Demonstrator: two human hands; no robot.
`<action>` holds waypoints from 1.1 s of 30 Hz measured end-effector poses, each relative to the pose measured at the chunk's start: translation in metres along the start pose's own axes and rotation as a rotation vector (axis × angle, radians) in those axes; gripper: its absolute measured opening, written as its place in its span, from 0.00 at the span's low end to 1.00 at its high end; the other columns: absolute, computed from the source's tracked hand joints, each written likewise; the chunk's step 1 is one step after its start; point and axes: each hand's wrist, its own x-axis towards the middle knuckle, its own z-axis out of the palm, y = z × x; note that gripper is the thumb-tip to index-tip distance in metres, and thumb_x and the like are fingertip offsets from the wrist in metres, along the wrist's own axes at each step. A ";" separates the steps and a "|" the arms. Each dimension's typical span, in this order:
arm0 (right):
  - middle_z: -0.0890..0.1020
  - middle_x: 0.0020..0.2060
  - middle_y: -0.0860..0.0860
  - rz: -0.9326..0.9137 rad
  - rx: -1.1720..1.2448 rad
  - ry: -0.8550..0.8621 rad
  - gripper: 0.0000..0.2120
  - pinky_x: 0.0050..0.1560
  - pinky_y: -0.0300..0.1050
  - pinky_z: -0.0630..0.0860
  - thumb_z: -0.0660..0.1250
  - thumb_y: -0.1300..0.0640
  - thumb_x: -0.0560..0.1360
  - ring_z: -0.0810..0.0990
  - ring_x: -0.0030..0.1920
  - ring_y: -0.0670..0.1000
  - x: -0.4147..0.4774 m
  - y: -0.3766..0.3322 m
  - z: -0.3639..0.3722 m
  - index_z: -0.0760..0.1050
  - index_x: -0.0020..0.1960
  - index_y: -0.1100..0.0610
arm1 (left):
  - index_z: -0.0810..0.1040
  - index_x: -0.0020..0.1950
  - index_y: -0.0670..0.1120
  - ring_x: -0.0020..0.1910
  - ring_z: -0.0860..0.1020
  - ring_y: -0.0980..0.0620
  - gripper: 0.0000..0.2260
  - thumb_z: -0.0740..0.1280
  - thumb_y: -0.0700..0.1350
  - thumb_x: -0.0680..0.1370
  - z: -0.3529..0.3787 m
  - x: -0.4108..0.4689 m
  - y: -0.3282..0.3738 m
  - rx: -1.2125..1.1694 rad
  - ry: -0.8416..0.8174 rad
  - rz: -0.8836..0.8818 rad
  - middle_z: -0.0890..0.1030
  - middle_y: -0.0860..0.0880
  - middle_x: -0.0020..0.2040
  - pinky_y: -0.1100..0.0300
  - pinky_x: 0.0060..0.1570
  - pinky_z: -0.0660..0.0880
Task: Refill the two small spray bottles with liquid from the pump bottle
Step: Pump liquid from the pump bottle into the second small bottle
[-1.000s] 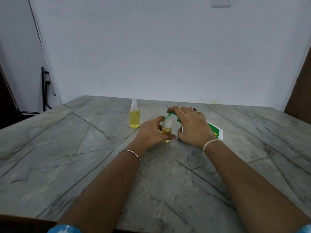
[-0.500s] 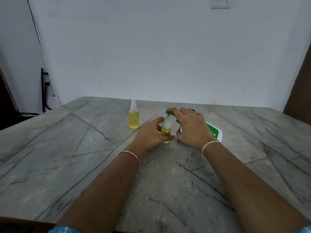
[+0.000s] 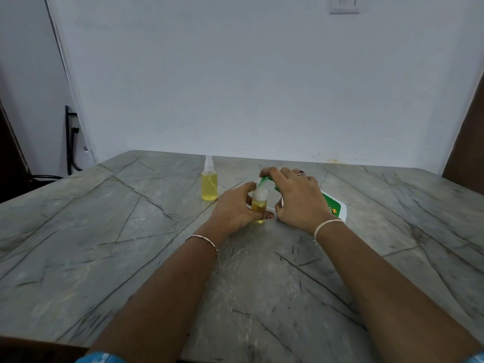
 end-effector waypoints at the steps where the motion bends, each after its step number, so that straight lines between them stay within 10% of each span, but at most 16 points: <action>1: 0.75 0.64 0.50 -0.002 -0.003 0.000 0.32 0.62 0.57 0.71 0.69 0.57 0.70 0.74 0.62 0.56 0.000 0.000 0.000 0.60 0.70 0.44 | 0.73 0.65 0.52 0.47 0.80 0.51 0.33 0.78 0.60 0.64 0.000 0.000 0.000 0.001 -0.001 0.003 0.82 0.50 0.52 0.55 0.51 0.77; 33: 0.78 0.58 0.51 0.028 0.349 0.249 0.39 0.61 0.54 0.75 0.69 0.60 0.68 0.76 0.55 0.54 -0.004 0.013 -0.002 0.57 0.74 0.43 | 0.67 0.72 0.52 0.57 0.78 0.51 0.39 0.78 0.57 0.65 -0.002 -0.005 -0.003 -0.025 -0.040 0.011 0.79 0.49 0.62 0.54 0.59 0.76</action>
